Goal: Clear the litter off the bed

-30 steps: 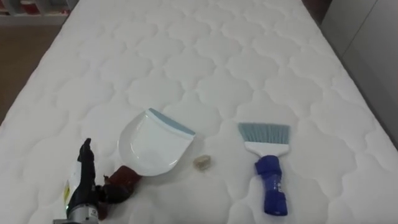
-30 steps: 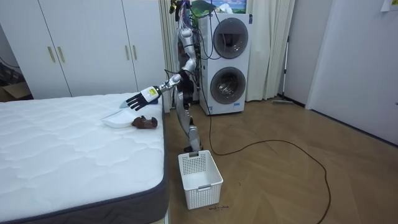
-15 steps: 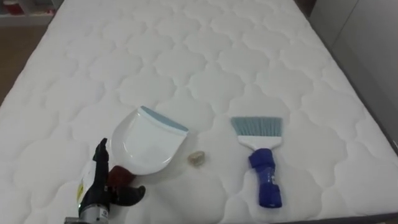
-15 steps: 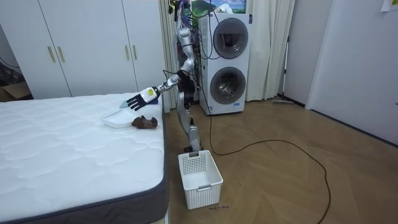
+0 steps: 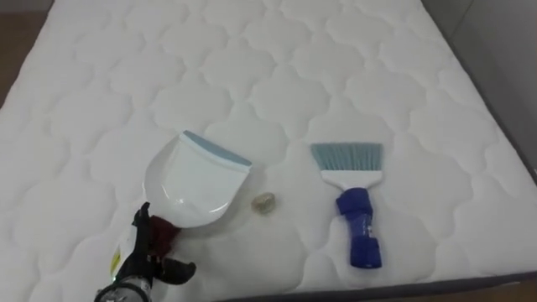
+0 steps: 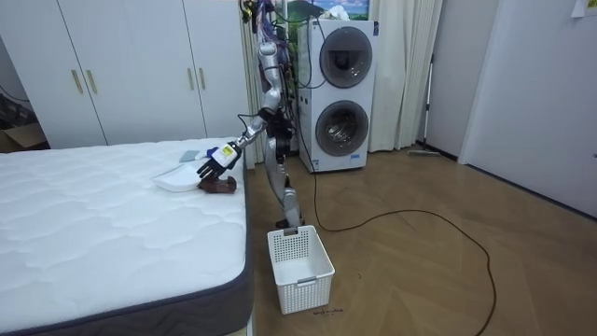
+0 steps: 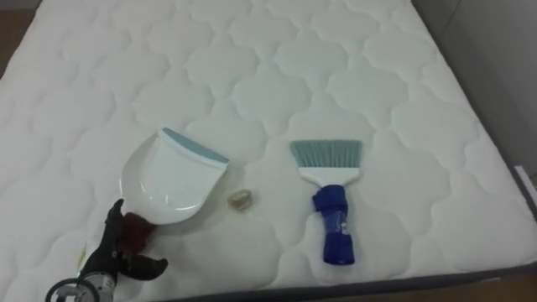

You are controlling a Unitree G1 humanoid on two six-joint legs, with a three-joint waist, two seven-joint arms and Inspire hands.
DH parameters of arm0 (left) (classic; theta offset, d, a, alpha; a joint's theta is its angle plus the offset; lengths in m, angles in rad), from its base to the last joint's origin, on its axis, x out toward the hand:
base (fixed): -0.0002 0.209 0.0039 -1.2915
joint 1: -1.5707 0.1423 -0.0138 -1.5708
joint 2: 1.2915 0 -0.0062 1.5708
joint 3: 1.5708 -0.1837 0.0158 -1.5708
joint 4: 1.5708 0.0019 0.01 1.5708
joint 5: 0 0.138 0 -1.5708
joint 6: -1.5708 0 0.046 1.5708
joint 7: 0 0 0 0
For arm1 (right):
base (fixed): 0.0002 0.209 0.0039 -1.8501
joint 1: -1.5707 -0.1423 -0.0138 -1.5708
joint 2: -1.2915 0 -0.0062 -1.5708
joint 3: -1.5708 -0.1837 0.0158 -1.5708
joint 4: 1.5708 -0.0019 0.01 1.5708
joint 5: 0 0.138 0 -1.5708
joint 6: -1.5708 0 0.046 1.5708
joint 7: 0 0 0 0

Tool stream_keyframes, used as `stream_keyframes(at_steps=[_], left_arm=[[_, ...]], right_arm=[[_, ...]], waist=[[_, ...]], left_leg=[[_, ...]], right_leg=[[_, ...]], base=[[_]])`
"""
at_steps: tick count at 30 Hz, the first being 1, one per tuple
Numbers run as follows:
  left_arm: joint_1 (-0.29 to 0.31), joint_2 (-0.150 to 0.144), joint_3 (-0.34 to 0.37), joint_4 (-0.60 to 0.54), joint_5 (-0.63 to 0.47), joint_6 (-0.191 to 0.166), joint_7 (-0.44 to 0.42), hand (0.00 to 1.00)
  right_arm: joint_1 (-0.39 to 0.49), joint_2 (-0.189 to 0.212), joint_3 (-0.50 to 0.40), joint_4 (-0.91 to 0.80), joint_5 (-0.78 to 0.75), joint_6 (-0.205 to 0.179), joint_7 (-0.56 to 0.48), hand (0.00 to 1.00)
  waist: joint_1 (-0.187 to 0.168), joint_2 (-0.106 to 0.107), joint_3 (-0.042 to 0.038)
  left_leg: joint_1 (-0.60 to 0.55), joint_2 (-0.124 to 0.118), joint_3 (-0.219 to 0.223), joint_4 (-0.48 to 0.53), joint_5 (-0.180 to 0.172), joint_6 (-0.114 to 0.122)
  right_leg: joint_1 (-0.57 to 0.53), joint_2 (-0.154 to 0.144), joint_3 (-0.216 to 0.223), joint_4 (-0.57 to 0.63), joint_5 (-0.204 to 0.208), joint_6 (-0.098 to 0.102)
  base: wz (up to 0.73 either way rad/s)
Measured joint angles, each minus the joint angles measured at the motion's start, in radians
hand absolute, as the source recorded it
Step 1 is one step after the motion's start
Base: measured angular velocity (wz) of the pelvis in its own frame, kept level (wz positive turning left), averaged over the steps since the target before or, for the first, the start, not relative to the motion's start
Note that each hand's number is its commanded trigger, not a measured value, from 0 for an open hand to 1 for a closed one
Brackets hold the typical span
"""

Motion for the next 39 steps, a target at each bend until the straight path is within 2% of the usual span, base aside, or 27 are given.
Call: stream_keyframes(at_steps=[7, 15, 19, 20, 21, 22, 23, 24, 25, 26, 27, 28, 29, 32, 34, 35, 39], left_arm=[[-0.028, 0.005, -0.003, -0.003, 0.021, 0.000, 0.004, 0.00], [-0.063, 0.019, -0.003, -0.015, 0.070, -0.002, 0.074, 0.00], [-0.074, 0.024, -0.004, -0.011, 0.129, -0.001, 0.088, 0.00], [-0.076, 0.024, -0.004, -0.008, 0.136, -0.001, 0.091, 0.00], [-0.076, 0.031, -0.003, -0.006, 0.139, 0.000, 0.096, 0.00], [-0.076, 0.038, 0.001, -0.004, 0.139, 0.001, 0.097, 0.00], [-0.078, 0.042, 0.004, 0.010, 0.143, 0.009, 0.094, 0.00], [-0.089, 0.042, 0.001, 0.017, 0.150, 0.008, 0.089, 0.00], [-0.091, 0.041, 0.001, 0.018, 0.150, 0.008, 0.088, 0.00], [-0.100, 0.042, 0.000, 0.019, 0.147, 0.007, 0.088, 0.00], [-0.130, 0.042, 0.000, 0.022, 0.150, 0.005, 0.090, 0.00], [-0.135, 0.042, 0.000, 0.028, 0.153, 0.002, 0.091, 0.00], [-0.139, 0.044, 0.002, 0.059, 0.161, 0.000, 0.095, 0.00], [-0.137, 0.042, -0.001, 0.076, 0.176, 0.004, 0.095, 0.00], [-0.139, 0.039, -0.002, 0.100, 0.173, 0.006, 0.093, 0.00], [-0.138, 0.039, -0.001, 0.115, 0.173, 0.016, 0.086, 0.00], [-0.139, 0.024, 0.000, 0.168, 0.173, 0.040, 0.064, 0.00]], right_arm=[[-0.026, -0.002, 0.024, 0.000, 0.005, -0.016, -0.036, 0.00], [-0.042, -0.017, 0.055, 0.000, 0.147, -0.035, -0.066, 0.00], [-0.045, -0.023, 0.055, 0.003, 0.169, -0.040, -0.066, 0.00], [-0.047, -0.029, 0.056, 0.004, 0.191, -0.044, -0.069, 0.00], [-0.053, -0.031, 0.061, 0.006, 0.202, -0.051, -0.075, 0.00], [-0.065, -0.029, 0.065, 0.004, 0.212, -0.053, -0.076, 0.00], [-0.079, -0.034, 0.078, -0.005, 0.237, -0.062, -0.083, 0.00], [-0.085, -0.034, 0.094, -0.003, 0.251, -0.070, -0.090, 0.00], [-0.087, -0.033, 0.094, 0.002, 0.255, -0.072, -0.091, 0.00], [-0.088, -0.026, 0.093, 0.007, 0.268, -0.072, -0.090, 0.00], [-0.088, -0.021, 0.093, 0.011, 0.273, -0.072, -0.089, 0.00], [-0.083, -0.021, 0.093, 0.020, 0.277, -0.072, -0.089, 0.00], [-0.085, -0.017, 0.096, 0.036, 0.288, -0.071, -0.089, 0.00], [-0.090, -0.021, 0.095, 0.036, 0.311, -0.070, -0.085, 0.00], [-0.093, -0.026, 0.095, 0.037, 0.314, -0.059, -0.081, 0.00], [-0.091, -0.031, 0.095, 0.037, 0.318, -0.052, -0.073, 0.00], [-0.092, -0.039, 0.094, 0.040, 0.364, -0.036, -0.062, 0.00]], waist=[[0.005, 0.000, 0.0019], [0.008, 0.005, 0.0040], [0.008, 0.012, 0.0086], [0.019, 0.019, 0.0127], [0.038, 0.022, 0.0163], [0.042, 0.016, 0.0148], [0.024, 0.031, 0.0055], [0.004, 0.029, 0.0088], [-0.008, 0.028, 0.0089], [-0.021, 0.019, 0.0142], [-0.022, 0.012, 0.0183], [-0.020, 0.012, 0.0178], [0.007, -0.001, 0.0102], [0.008, 0.001, 0.0101], [0.017, 0.003, 0.0122], [0.020, 0.004, 0.0125], [0.032, 0.008, 0.0132]], left_leg=[[-0.054, 0.000, -0.004, 0.007, 0.001, -0.001], [-0.070, 0.002, -0.016, 0.009, 0.001, -0.001], [-0.060, 0.008, -0.045, 0.005, 0.003, -0.003], [-0.049, 0.015, -0.091, -0.002, 0.007, -0.004], [-0.048, 0.020, -0.157, -0.004, 0.007, -0.005], [-0.054, 0.020, -0.169, -0.001, 0.006, -0.006], [-0.085, 0.030, -0.167, 0.021, 0.001, -0.025], [-0.112, 0.026, -0.116, 0.037, 0.006, -0.055], [-0.121, 0.026, -0.087, 0.035, 0.006, -0.055], [-0.154, 0.019, -0.046, 0.014, 0.011, -0.049], [-0.210, 0.021, -0.007, -0.023, 0.063, -0.050], [-0.227, 0.025, 0.008, -0.040, 0.117, -0.042], [-0.225, 0.026, 0.046, -0.019, 0.163, -0.029], [-0.216, 0.016, 0.047, -0.017, 0.161, -0.026], [-0.219, 0.012, 0.048, -0.016, 0.161, -0.025], [-0.219, 0.008, 0.049, -0.012, 0.155, -0.018], [-0.223, 0.002, 0.055, 0.002, 0.150, -0.015]], right_leg=[[-0.047, -0.001, -0.009, 0.001, 0.000, -0.001], [-0.059, -0.002, -0.030, 0.000, 0.000, -0.001], [-0.074, -0.003, -0.064, 0.031, 0.000, -0.001], [-0.111, 0.007, -0.084, 0.094, -0.014, -0.002], [-0.164, 0.021, -0.076, 0.077, -0.010, -0.025], [-0.195, 0.023, -0.077, 0.027, 0.024, -0.044], [-0.199, 0.027, -0.104, 0.001, 0.090, -0.057], [-0.192, 0.020, -0.097, -0.004, 0.098, -0.062], [-0.187, 0.016, -0.081, -0.004, 0.098, -0.062], [-0.173, 0.007, -0.040, -0.004, 0.097, -0.060], [-0.163, 0.001, -0.033, -0.001, 0.095, -0.057], [-0.158, 0.002, -0.038, 0.003, 0.090, -0.048], [-0.146, -0.003, -0.032, 0.014, 0.074, -0.034], [-0.123, -0.012, -0.079, -0.006, 0.073, -0.031], [-0.125, -0.016, -0.078, -0.005, 0.068, -0.026], [-0.126, -0.019, -0.078, 0.000, 0.055, -0.026], [-0.155, -0.033, -0.078, 0.047, 0.018, -0.026]], base=[[0.01], [0.03], [0.06], [-0.45], [-0.64], [-0.51], [-0.07], [0.22], [0.45], [0.57], [0.50], [0.07], [-0.22], [0.07], [0.03], [0.00], [0.00]])
